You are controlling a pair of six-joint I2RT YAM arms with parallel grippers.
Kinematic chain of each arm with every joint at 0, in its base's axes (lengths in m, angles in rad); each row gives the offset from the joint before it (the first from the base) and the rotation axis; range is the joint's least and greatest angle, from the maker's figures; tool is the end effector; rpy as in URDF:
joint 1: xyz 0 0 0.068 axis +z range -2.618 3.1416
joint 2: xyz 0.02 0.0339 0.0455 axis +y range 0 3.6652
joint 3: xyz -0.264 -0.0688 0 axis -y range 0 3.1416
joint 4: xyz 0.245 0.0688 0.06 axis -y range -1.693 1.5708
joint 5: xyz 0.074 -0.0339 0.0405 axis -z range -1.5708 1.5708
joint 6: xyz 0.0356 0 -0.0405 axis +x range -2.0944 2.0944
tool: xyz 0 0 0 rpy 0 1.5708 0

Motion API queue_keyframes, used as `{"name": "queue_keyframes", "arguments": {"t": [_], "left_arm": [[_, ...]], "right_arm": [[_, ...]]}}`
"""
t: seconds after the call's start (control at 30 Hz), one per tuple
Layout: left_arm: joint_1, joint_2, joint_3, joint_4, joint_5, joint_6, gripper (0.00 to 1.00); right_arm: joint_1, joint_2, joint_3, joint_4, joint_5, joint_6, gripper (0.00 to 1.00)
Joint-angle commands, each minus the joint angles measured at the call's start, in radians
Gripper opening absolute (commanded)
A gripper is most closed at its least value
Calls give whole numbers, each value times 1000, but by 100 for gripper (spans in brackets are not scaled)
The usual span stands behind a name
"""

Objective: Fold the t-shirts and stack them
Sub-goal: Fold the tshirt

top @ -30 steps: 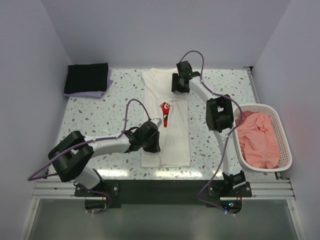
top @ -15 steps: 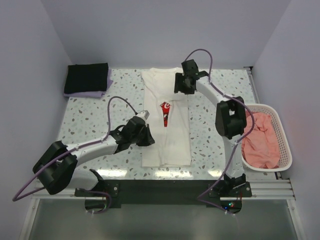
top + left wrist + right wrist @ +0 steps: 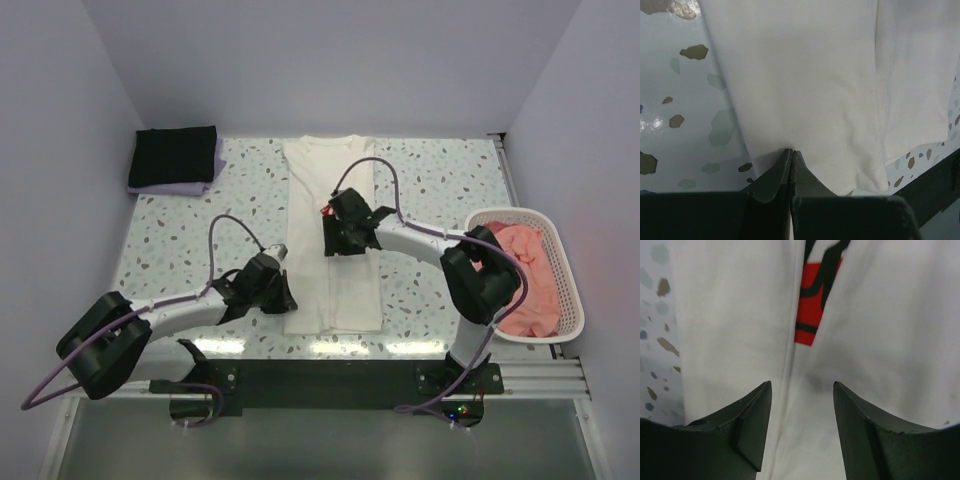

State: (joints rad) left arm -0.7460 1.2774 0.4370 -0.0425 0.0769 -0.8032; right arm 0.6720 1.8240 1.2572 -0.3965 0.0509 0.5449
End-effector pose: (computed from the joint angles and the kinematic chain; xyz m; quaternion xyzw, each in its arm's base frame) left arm 0.1607 -0.1522 0.1392 -0.0139 0.9407 -0.2615 0.2155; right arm 0.3044 0.2399 0.1982 -0.0530 0.9525 0.1510 0.2592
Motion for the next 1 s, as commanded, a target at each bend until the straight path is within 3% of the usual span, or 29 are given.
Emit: {"name": "queue_keyframes", "arguments": {"t": [0.0,0.2,0.47,0.63,0.77,0.87,0.97], "left_arm": [[4,-36,-50,-8,15,-28,1],[4,-73,-41,-48,11,-19,1],[4,-62,-53,-53,47,-10,0],[4,-58,-60,-63,55,-5,0],[5,-59,-57,-69,49,-5,0],[4,-61,-63,-65,50,-7,0],[4,-70,-70,-57,50,-11,0]], "right_arm": [[27,-141,-126,68,0,69,56],[54,-351,-364,101,-49,141,55],[55,-517,-461,18,1,124,55],[35,-431,-256,22,98,43,54],[-55,-255,-44,170,123,-11,53],[-173,-47,208,302,6,-45,53],[-209,223,434,300,-45,-105,52]]}}
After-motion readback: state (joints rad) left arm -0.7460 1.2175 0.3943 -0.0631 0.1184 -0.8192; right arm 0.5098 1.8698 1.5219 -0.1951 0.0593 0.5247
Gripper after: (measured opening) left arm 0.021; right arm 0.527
